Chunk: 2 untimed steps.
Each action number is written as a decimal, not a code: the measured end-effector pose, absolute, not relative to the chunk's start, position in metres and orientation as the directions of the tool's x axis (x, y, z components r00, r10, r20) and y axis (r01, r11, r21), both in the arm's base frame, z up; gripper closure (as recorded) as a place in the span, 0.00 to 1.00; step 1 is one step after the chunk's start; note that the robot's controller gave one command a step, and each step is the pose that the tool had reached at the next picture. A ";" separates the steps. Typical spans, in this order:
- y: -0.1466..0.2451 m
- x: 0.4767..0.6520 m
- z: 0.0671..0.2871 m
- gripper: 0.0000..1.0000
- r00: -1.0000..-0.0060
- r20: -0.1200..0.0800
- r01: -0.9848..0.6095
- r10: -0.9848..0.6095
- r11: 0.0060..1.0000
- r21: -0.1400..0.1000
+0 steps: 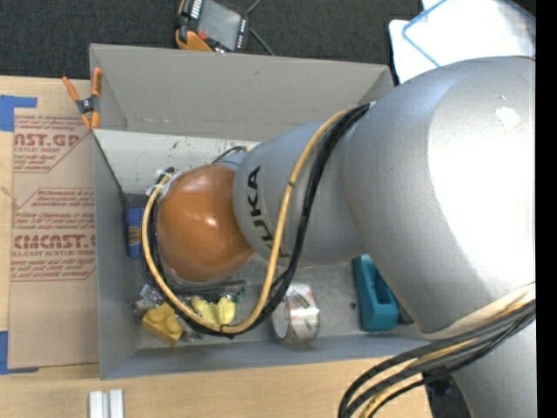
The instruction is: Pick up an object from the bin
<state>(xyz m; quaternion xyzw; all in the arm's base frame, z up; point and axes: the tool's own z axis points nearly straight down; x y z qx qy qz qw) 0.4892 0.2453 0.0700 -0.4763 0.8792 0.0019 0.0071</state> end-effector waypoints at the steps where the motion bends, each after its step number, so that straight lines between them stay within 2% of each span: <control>1: 0.245 0.488 0.080 1.00 -0.546 -0.011 -0.838 -0.838 0.546 -0.002; 2: 0.246 0.488 0.092 1.00 -0.546 -0.013 -0.838 -0.838 0.546 -0.002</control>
Offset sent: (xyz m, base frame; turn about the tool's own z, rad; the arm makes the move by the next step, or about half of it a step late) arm -0.0006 0.0000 0.0082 0.0000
